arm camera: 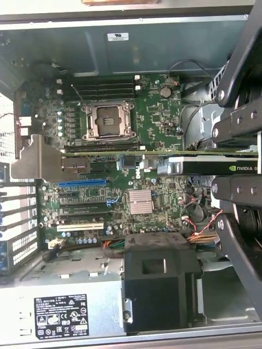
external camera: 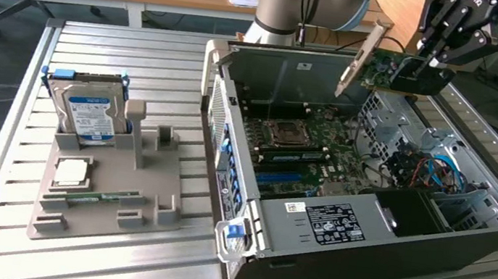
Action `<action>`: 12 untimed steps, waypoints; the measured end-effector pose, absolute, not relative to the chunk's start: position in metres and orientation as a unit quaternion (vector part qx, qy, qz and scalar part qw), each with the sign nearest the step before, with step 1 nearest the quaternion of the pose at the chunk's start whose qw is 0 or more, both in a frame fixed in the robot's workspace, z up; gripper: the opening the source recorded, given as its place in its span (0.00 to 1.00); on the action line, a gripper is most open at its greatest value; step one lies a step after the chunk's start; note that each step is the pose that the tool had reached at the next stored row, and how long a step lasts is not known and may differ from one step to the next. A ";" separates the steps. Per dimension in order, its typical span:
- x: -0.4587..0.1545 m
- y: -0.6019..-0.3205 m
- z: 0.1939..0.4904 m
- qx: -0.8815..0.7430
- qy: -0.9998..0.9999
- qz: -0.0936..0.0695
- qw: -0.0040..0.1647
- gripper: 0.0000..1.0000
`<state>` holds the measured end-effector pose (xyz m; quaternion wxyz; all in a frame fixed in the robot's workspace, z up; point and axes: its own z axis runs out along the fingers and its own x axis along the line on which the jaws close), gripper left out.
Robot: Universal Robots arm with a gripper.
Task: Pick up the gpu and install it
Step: 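Insert the gpu into the slot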
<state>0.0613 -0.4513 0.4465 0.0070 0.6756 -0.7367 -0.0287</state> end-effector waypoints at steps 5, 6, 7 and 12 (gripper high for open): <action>0.061 -0.451 0.446 0.684 -0.728 -0.029 0.007 0.27; 0.061 -0.451 0.445 0.686 -0.727 -0.028 0.006 0.27; 0.061 -0.451 0.444 0.688 -0.726 -0.028 0.005 0.27; 0.057 -0.451 0.441 0.696 -0.718 -0.023 0.000 0.27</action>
